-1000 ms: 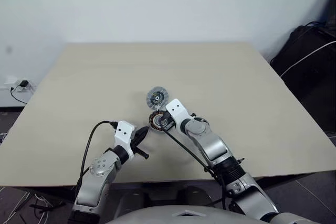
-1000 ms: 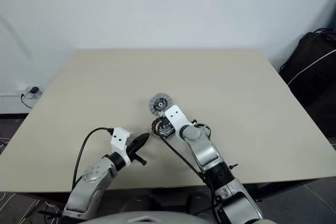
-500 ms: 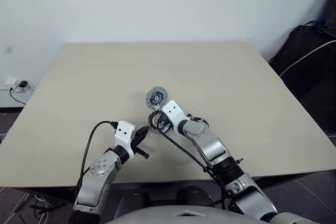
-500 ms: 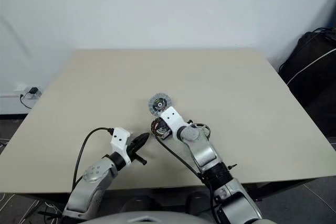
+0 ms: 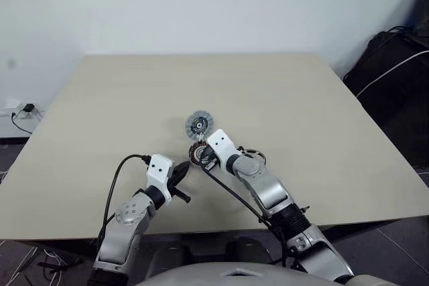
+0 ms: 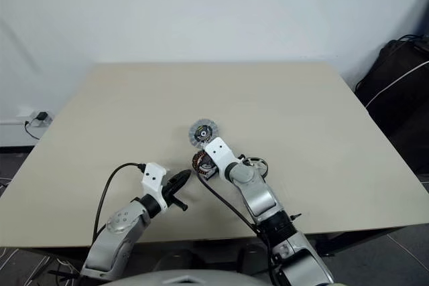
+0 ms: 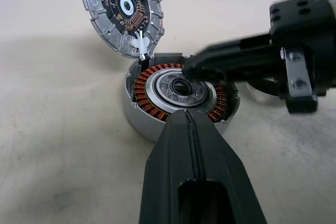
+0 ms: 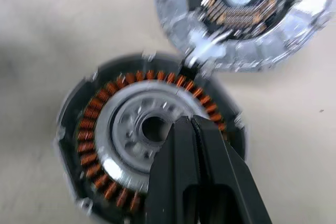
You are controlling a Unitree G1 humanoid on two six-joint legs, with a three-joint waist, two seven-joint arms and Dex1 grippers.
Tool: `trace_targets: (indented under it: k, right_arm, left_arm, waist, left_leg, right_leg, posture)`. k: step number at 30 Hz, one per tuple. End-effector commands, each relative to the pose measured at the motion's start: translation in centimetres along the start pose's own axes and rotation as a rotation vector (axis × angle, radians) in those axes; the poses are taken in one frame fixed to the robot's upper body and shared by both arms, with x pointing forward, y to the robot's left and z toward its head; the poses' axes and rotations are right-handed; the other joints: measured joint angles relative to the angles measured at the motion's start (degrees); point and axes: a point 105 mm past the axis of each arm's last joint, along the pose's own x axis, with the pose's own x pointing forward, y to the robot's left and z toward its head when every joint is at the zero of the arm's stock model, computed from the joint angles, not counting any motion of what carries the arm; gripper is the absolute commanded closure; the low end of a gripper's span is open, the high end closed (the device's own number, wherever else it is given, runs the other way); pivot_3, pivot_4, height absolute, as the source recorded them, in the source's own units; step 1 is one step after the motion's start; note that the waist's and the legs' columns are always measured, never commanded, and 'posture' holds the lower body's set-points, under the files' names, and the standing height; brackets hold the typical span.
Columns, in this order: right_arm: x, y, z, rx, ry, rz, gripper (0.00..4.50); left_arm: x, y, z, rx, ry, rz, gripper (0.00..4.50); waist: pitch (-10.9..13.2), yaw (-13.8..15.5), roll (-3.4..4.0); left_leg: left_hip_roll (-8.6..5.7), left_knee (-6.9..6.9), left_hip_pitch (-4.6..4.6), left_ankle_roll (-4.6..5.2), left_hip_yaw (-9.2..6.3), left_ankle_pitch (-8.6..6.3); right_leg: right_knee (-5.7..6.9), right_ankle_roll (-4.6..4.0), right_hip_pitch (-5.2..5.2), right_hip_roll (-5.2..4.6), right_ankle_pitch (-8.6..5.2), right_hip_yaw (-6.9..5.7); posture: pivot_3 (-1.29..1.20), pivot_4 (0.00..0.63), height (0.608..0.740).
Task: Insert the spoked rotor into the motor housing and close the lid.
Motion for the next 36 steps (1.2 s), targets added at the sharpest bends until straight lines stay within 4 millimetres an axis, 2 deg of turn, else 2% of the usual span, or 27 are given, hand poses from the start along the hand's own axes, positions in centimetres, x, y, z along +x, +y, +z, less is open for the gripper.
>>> trace_targets:
  k: [1, 23, 36]
  right_arm:
    - [-0.3, -0.1, 1.9, -0.013, -0.077, 0.004, 4.45]
    - [0.6, 0.9, 1.9, -0.012, -0.06, 0.046, 4.45]
    - [1.4, 0.7, 0.3, -0.003, 0.004, 0.033, 4.45]
  left_arm:
    - [0.3, -0.3, 0.9, 0.016, -0.034, -0.014, 4.5]
    - [0.0, -0.1, 0.7, 0.013, -0.028, -0.003, 4.5]
    - [0.0, 0.0, 0.6, 0.011, -0.026, 0.003, 4.5]
  waist:
    - [0.0, -0.02, 0.0]
    - [0.0, -0.01, 0.0]
    - [-0.02, -0.06, -0.03]
  left_leg:
    - [0.0, 0.0, 0.0, 0.0, 0.0, 0.0]
    - [0.0, -0.01, 0.0, -0.01, 0.01, 0.01]
    - [0.0, 0.02, 0.01, -0.17, 0.06, 0.1]
  right_leg:
    - [0.0, 0.0, 0.0, 0.0, 0.0, 0.0]
    - [0.09, -0.05, -0.06, -0.01, -0.03, 0.02]
    - [0.42, -0.13, -0.21, -0.05, -0.08, 0.09]
  posture:
    - [0.0, 0.0, 0.74]
    - [0.0, 0.0, 0.74]
    - [0.0, 0.0, 0.74]
